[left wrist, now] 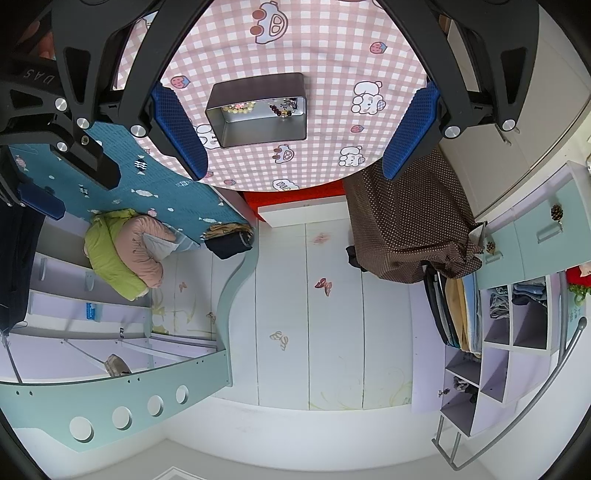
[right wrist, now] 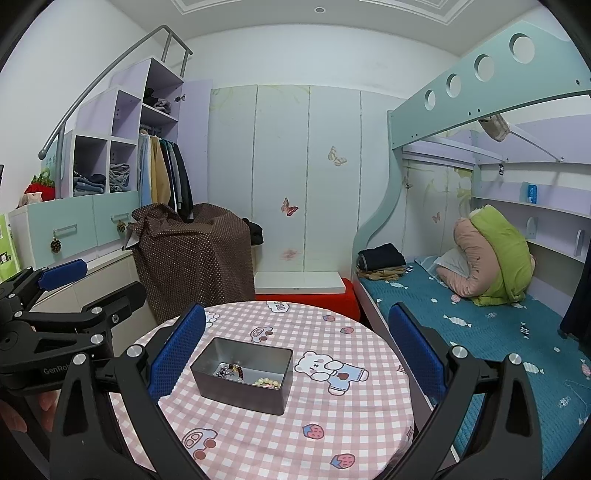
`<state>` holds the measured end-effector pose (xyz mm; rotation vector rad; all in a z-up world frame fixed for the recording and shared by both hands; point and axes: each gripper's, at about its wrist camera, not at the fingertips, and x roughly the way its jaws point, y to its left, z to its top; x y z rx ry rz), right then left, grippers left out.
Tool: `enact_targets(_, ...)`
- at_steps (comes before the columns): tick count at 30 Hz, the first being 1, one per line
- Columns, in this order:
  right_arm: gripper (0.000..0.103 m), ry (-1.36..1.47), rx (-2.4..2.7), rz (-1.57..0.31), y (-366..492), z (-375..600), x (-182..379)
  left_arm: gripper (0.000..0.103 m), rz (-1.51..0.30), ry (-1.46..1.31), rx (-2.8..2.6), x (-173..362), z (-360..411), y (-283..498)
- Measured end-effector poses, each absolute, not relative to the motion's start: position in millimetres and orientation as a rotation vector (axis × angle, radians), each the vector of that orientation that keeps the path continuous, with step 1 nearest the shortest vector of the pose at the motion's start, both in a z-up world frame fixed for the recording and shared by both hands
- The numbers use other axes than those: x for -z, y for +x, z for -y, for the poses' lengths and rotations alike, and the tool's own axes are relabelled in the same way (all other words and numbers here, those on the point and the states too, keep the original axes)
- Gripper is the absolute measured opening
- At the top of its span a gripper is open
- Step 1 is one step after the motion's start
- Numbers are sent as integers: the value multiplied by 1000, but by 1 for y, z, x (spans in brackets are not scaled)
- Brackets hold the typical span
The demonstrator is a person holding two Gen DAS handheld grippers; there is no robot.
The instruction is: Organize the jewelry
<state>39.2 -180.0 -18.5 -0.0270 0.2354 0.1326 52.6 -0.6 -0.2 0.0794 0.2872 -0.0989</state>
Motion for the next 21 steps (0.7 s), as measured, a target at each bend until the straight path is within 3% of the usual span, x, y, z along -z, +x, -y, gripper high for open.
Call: enact_targets(21,96,-14,-133,-240,40,182,20,96,-307,70,97,-2,-1,57)
